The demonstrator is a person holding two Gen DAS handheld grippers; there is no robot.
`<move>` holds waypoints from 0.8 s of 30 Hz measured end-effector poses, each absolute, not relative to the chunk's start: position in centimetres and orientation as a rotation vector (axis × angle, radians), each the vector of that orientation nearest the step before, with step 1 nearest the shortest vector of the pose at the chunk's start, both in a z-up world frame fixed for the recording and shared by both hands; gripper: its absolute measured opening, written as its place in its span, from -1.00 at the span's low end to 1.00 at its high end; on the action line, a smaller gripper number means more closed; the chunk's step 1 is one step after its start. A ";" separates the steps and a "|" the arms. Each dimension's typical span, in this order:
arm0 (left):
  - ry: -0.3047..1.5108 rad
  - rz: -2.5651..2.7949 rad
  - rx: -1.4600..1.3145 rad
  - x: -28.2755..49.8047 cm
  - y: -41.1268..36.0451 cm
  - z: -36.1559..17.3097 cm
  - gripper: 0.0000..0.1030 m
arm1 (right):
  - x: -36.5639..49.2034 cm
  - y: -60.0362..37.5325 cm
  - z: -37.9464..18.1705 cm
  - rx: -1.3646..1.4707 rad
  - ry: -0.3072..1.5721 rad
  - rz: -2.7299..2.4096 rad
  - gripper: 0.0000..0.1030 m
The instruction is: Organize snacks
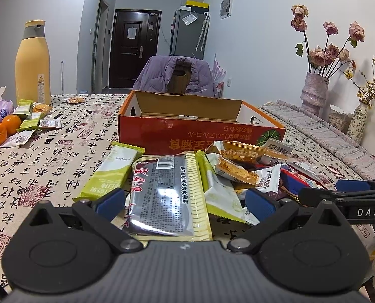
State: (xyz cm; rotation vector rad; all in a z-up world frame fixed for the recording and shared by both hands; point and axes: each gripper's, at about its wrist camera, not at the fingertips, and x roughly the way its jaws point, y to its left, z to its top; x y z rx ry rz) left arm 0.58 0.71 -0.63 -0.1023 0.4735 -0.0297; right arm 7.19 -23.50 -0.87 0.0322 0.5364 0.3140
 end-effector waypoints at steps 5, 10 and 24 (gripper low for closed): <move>0.474 -0.030 -0.103 0.6 0.7 -0.6 1.00 | 7.2 -23.6 -0.8 0.035 0.537 0.316 1.00; 0.473 -0.036 -0.107 0.7 0.6 -0.6 1.00 | 7.5 -23.8 -0.9 0.049 0.537 0.318 1.00; 0.481 -0.033 -0.122 1.4 1.1 -1.0 1.00 | 9.0 -25.3 -1.4 0.081 0.540 0.320 0.89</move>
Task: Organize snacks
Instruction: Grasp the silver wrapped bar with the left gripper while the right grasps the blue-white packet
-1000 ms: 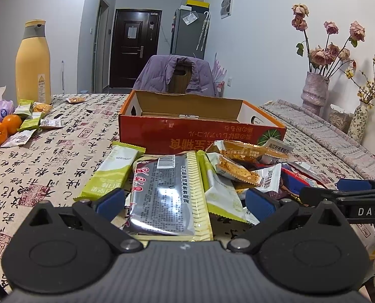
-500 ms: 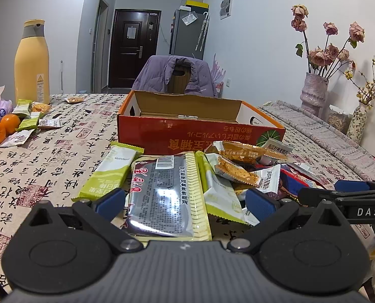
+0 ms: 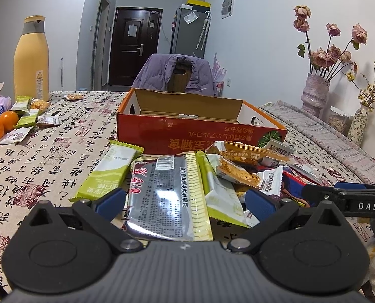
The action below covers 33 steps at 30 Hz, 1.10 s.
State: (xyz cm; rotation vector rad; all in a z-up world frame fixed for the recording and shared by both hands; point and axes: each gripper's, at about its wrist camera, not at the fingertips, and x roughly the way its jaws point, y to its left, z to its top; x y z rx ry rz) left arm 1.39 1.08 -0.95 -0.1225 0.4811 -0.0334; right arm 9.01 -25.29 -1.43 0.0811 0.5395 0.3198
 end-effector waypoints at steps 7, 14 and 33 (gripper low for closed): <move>0.486 -0.023 -0.136 1.6 1.6 -1.0 1.00 | 11.4 -25.8 -2.2 0.076 0.590 0.328 0.63; 0.490 -0.020 -0.141 1.6 1.8 -1.1 1.00 | 13.4 -25.6 -2.8 0.080 0.627 0.353 0.64; 0.514 -0.006 -0.175 1.8 2.8 -1.2 1.00 | 11.3 -25.7 -2.9 0.087 0.571 0.391 0.13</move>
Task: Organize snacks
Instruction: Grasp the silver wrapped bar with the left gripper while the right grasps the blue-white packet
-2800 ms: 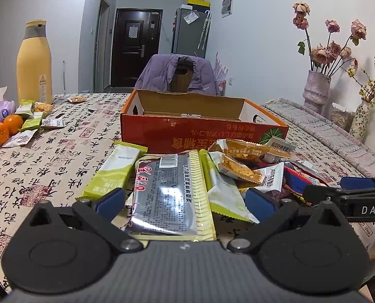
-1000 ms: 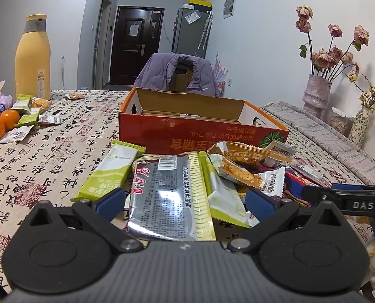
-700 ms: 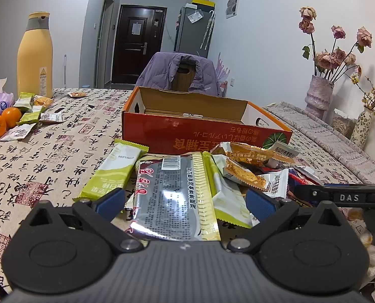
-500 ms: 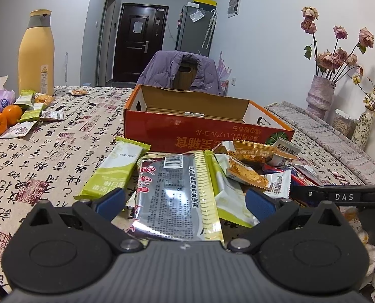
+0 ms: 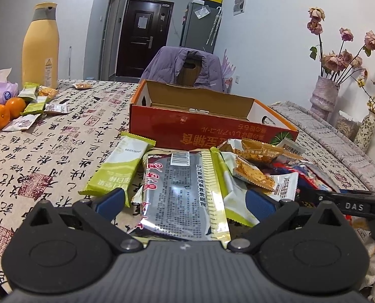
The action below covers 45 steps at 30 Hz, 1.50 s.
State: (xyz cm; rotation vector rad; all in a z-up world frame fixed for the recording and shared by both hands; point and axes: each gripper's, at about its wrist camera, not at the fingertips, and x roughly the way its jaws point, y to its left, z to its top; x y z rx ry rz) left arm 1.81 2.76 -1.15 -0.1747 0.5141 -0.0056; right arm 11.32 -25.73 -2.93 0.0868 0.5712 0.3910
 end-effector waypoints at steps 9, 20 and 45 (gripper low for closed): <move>0.517 0.014 -0.172 2.1 3.3 -0.4 1.00 | 8.4 -26.1 -0.5 0.047 0.418 0.334 0.13; 0.592 0.010 -0.148 5.0 3.2 -0.3 0.87 | 8.5 -25.7 -0.1 0.051 0.409 0.341 0.13; 0.644 -0.022 -0.220 5.4 4.1 -1.4 0.00 | 8.5 -25.3 -0.7 0.063 0.437 0.352 0.14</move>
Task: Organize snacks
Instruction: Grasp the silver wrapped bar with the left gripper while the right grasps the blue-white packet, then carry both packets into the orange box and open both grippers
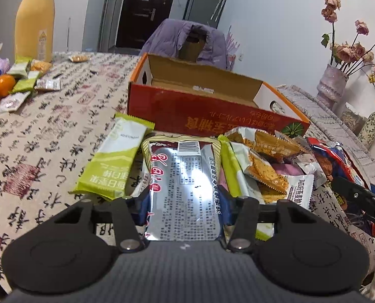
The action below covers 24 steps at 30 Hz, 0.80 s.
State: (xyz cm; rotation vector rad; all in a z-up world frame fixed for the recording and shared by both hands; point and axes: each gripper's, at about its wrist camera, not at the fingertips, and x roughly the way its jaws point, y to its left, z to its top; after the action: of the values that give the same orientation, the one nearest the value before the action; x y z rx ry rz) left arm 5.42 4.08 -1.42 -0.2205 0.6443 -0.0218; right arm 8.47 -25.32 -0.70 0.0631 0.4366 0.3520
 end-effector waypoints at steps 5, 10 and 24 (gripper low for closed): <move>0.579 -0.031 -0.194 4.4 3.8 0.0 0.00 | 8.3 -25.3 -0.4 0.061 0.427 0.351 0.14; 0.510 -0.036 -0.153 4.4 3.3 2.0 0.00 | 8.5 -24.9 0.6 0.056 0.401 0.355 0.14; 0.375 -0.013 -0.090 10.3 2.1 7.8 0.00 | 15.5 -22.7 5.8 0.046 0.316 0.343 0.14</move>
State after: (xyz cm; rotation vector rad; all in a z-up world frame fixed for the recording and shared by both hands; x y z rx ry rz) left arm 10.26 2.13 7.82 -0.0901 0.3747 -0.0127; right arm 15.51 -22.69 5.75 0.0464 0.3156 0.3432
